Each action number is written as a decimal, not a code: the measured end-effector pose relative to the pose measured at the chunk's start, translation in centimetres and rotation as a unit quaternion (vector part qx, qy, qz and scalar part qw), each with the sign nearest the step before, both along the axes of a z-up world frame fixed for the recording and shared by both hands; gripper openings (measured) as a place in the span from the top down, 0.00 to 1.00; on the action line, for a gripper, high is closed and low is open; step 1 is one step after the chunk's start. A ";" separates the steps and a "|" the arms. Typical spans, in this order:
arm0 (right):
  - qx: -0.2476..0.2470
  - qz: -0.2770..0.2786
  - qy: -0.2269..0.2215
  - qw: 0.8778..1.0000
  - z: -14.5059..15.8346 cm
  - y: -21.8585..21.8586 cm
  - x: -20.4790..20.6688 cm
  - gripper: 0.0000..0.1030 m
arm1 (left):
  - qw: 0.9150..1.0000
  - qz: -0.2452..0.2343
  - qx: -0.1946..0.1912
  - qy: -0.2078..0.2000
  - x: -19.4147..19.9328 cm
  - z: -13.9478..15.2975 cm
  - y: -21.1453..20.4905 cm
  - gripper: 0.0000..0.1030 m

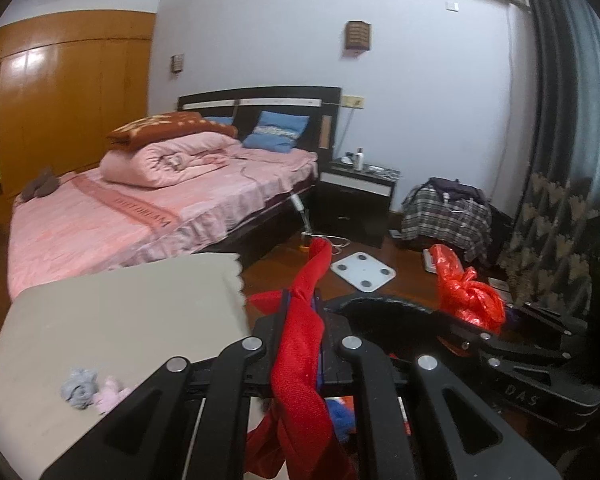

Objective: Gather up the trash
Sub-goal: 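Carry the red cloth and red bag over the bin, then open both grippers to drop the cloth and bag into the bin, then move both tools back from the bin to the sock balls, then grasp the grey sock ball with the left gripper while the right grasps the pink sock ball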

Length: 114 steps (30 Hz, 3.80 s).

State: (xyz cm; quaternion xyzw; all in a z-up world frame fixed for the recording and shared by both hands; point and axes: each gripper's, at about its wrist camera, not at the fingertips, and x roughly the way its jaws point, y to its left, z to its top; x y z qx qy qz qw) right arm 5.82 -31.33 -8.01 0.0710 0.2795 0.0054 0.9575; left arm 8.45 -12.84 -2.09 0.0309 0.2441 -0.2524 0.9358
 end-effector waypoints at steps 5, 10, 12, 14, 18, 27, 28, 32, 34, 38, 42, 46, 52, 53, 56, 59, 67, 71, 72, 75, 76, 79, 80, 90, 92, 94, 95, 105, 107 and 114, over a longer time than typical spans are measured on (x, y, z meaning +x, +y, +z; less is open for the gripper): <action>-0.002 -0.022 0.006 1.000 -0.8 -2.2 -0.5 0.57 | 0.999 -0.034 -0.002 0.000 0.4 -0.7 -3.1 0.91; -0.004 -0.040 0.015 0.999 -1.9 -4.1 -0.7 0.57 | 0.998 -0.061 -0.008 0.016 1.2 -2.0 -5.7 0.91; -0.003 -0.045 0.019 0.999 -2.3 -4.7 -0.6 0.57 | 0.997 -0.069 -0.009 0.025 1.7 -2.7 -6.4 0.91; -0.001 -0.049 0.023 0.999 -2.8 -5.2 -0.5 0.57 | 0.997 -0.076 -0.006 0.032 2.0 -3.4 -7.2 0.91; 0.001 -0.055 0.033 0.998 -3.7 -6.0 -0.2 0.56 | 0.995 -0.086 -0.001 0.049 2.7 -4.7 -8.3 0.91; -0.005 -0.063 0.055 0.996 -5.7 -6.7 0.5 0.46 | 0.989 -0.116 0.003 0.091 4.0 -7.2 -9.3 0.81; -0.006 -0.065 0.055 0.996 -5.8 -6.7 0.5 0.44 | 0.989 -0.117 0.001 0.094 4.1 -7.3 -9.3 0.67; -0.010 -0.074 0.054 0.996 -5.8 -7.0 0.5 0.27 | 0.989 -0.109 -0.010 0.094 4.2 -7.2 -8.3 0.51; -0.014 -0.081 0.051 0.995 -5.8 -7.2 0.4 0.17 | 0.991 -0.100 -0.012 0.090 4.3 -7.0 -7.5 0.45; -0.011 -0.082 0.046 0.996 -5.5 -7.1 0.0 0.07 | 0.994 -0.072 -0.012 0.076 4.3 -6.1 -5.1 0.33; -0.012 -0.069 0.040 0.997 -4.9 -5.8 -0.2 0.07 | 0.997 -0.038 -0.012 0.059 3.9 -5.2 -1.9 0.28; -0.004 -0.051 0.035 0.998 -4.5 -4.1 0.2 0.06 | 0.999 0.002 -0.002 0.041 3.3 -4.6 1.5 0.23; 0.007 -0.004 0.033 0.999 -4.3 0.7 1.8 0.06 | 0.997 0.068 0.017 0.028 2.4 -4.8 7.6 0.20; 0.006 0.002 0.032 0.999 -4.2 1.5 2.1 0.06 | 0.996 0.078 0.019 0.028 2.3 -4.9 8.6 0.20; 0.007 0.034 0.032 0.999 -4.0 5.1 3.5 0.06 | 0.992 0.117 0.027 0.030 2.2 -5.5 12.2 0.19; 0.004 0.058 0.032 0.998 -3.9 7.9 4.5 0.06 | 0.987 0.150 0.037 0.032 2.2 -6.3 15.4 0.19; -0.004 0.111 0.040 0.993 -5.1 15.5 8.1 0.06 | 0.973 0.221 0.037 0.060 3.9 -9.2 22.3 0.19; -0.011 0.125 0.052 0.991 -6.4 18.2 9.7 0.06 | 0.967 0.240 0.036 0.078 5.3 -10.9 24.4 0.19; -0.013 0.128 0.055 0.990 -6.8 18.8 10.2 0.06 | 0.966 0.242 0.037 0.083 5.9 -11.4 24.8 0.19; -0.018 0.132 0.065 0.989 -7.8 20.2 11.3 0.06 | 0.964 0.247 0.040 0.095 7.2 -12.6 25.6 0.20; -0.020 0.132 0.068 0.989 -8.1 20.6 11.7 0.06 | 0.963 0.247 0.042 0.099 7.5 -13.1 25.8 0.20; -0.022 0.132 0.077 0.988 -8.8 21.1 12.4 0.06 | 0.962 0.244 0.044 0.111 8.6 -14.1 26.2 0.20; -0.023 0.132 0.079 0.988 -9.1 21.3 12.7 0.06 | 0.962 0.243 0.045 0.115 9.1 -14.5 26.2 0.20; -0.026 0.128 0.095 0.987 -10.6 21.7 13.4 0.06 | 0.968 0.195 0.029 0.153 11.0 -16.3 25.4 0.37; -0.027 0.130 0.095 0.987 -10.7 22.0 13.3 0.06 | 0.971 0.175 0.021 0.161 11.3 -16.5 24.9 0.56; -0.028 0.131 0.095 0.986 -10.7 22.0 13.4 0.06 | 0.973 0.160 0.018 0.163 11.2 -16.5 24.5 0.62; -0.029 0.131 0.095 0.986 -10.7 22.0 13.5 0.06 | 0.974 0.160 0.021 0.160 11.1 -16.5 24.4 0.63; -0.023 0.146 0.093 0.985 -10.5 23.4 13.8 0.06 | 0.968 0.210 0.014 0.135 9.4 -14.7 27.7 0.64; -0.020 0.153 0.094 0.983 -10.6 24.1 13.9 0.06 | 0.966 0.220 0.020 0.136 9.0 -14.7 28.5 0.64; -0.021 0.190 0.105 0.976 -11.3 28.1 14.4 0.06 | 0.958 0.248 0.029 0.141 8.0 -15.0 31.0 0.64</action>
